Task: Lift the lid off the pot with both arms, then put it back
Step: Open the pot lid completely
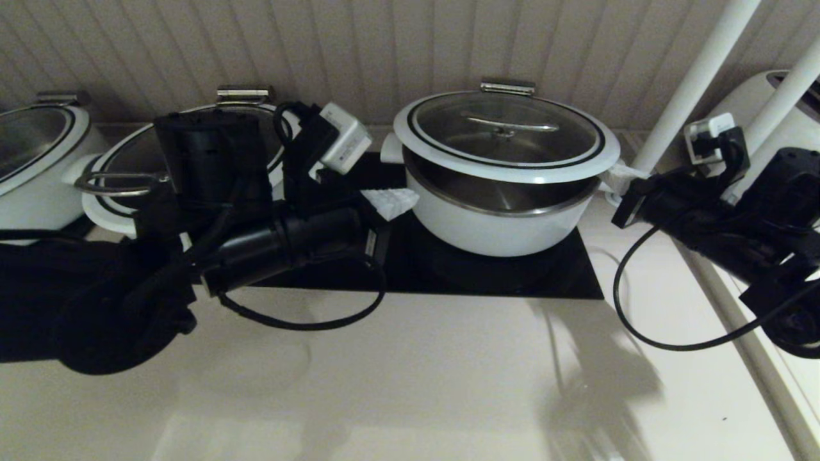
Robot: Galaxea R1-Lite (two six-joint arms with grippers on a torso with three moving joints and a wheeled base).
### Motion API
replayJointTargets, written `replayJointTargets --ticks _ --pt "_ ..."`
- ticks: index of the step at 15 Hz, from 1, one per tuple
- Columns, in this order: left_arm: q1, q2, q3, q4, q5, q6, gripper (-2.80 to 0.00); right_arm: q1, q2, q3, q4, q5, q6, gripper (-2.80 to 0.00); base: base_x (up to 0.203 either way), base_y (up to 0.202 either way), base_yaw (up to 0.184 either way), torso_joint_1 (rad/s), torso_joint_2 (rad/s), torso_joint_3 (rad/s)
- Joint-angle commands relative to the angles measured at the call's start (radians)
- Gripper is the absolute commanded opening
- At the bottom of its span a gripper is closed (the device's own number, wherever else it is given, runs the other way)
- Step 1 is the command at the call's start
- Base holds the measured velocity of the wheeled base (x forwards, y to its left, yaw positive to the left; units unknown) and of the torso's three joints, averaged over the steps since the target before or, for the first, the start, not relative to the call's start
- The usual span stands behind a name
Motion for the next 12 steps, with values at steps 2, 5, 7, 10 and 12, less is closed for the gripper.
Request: replayJointTargets --ticks 2,5,7,10,12 --pt "-0.001 0.088 -0.052 -0.017 0.002 0.001 -2.8 0.0 -0.002 0.0 -0.007 0.002 -0.002 -2.8 0.0 0.0 0.0 0.0 0.0 0.0" --pt "-0.002 0.133 -0.104 -0.017 0.025 0.001 -2.8 0.0 -0.003 -0.001 -0.007 0.002 -0.002 -2.8 0.0 0.0 0.0 0.0 0.0 0.0" --pt "-0.001 0.159 -0.145 -0.017 0.029 0.0 -2.8 0.0 -0.005 -0.002 -0.007 0.002 -0.002 -2.8 0.0 0.0 0.0 0.0 0.0 0.0" --pt "-0.001 0.191 -0.207 -0.017 0.059 -0.002 -2.8 0.0 -0.006 0.0 -0.007 0.004 -0.002 -2.8 0.0 0.0 0.0 0.0 0.0 0.0" --pt "0.003 0.208 -0.244 -0.015 0.064 -0.003 -2.8 0.001 -0.007 0.002 -0.008 0.004 -0.004 -2.8 0.0 0.0 0.0 0.0 0.0 0.0"
